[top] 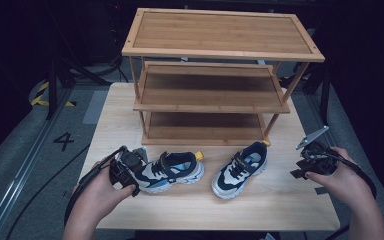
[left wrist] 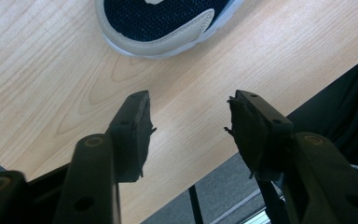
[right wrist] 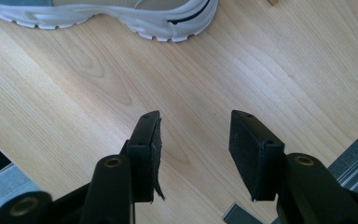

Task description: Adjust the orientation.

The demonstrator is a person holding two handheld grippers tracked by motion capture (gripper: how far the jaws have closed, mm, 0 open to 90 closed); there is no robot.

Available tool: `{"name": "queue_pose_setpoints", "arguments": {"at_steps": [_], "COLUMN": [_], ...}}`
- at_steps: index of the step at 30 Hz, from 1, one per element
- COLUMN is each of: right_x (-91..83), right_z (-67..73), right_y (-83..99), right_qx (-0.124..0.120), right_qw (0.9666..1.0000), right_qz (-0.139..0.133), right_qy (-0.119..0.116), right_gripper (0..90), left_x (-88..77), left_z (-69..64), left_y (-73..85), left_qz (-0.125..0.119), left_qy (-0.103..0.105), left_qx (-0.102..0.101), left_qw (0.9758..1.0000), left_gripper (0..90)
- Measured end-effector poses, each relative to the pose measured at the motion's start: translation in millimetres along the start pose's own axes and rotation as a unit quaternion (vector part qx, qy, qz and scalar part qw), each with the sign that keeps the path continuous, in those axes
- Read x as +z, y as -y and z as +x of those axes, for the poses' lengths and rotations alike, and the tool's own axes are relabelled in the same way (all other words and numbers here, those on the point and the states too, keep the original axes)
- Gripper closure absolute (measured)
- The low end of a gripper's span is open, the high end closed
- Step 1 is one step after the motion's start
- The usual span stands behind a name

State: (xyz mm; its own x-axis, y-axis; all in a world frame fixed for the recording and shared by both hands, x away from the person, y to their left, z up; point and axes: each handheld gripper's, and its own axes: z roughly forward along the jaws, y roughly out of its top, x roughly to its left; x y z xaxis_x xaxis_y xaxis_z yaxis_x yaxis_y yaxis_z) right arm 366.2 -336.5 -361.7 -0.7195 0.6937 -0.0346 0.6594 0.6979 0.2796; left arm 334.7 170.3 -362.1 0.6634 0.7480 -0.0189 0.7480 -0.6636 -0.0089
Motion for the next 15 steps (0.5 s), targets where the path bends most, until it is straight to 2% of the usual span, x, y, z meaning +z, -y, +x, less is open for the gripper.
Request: {"name": "queue_pose_setpoints", "arguments": {"at_steps": [1,4,5,8,10,12,14,15], "right_x": [0.6,0.2,-0.6,-0.6,0.2,0.8,2.1,2.1], "right_z": [0.1,-1.2,-1.3,-1.3,-1.3,-0.5,0.6,0.6], "right_y": [0.9,2.2,2.2,2.2,1.8,1.2,0.6,0.6], "right_qx": [0.002,0.0,0.003,0.003,-0.001,-0.001,-0.003,-0.003], "right_qw": [1.0,1.0,1.0,1.0,1.0,1.0,1.0,1.0], "right_qz": [0.0,0.002,0.001,0.0,0.003,0.004,0.005,0.005], "right_qy": [-0.002,-0.001,-0.001,-0.002,0.0,0.0,-0.006,-0.006], "right_gripper": [54.4,54.3,54.3,54.6,54.8,55.9,56.7,56.7], "left_x": [-0.8,1.8,4.8,13.7,17.2,19.7,22.8,22.8], "left_z": [-0.8,-3.0,-4.0,-6.3,-5.8,-5.2,-3.7,-3.7], "left_y": [-0.7,-0.3,0.2,0.3,-1.0,-0.6,-1.7,-1.7], "left_qz": [0.0,0.0,0.009,0.016,0.003,-0.029,-0.05,-0.05], "left_qy": [-0.012,-0.005,-0.005,-0.003,0.007,0.017,0.027,0.027], "left_qx": [0.001,0.006,0.015,0.027,0.029,0.022,0.016,0.016], "left_qw": [0.9999,1.0,0.9998,0.9995,0.9995,0.9992,0.9983,0.9983], "left_gripper": [45.3,48.5,51.5,56.8,60.4,63.1,64.3,66.4]}}
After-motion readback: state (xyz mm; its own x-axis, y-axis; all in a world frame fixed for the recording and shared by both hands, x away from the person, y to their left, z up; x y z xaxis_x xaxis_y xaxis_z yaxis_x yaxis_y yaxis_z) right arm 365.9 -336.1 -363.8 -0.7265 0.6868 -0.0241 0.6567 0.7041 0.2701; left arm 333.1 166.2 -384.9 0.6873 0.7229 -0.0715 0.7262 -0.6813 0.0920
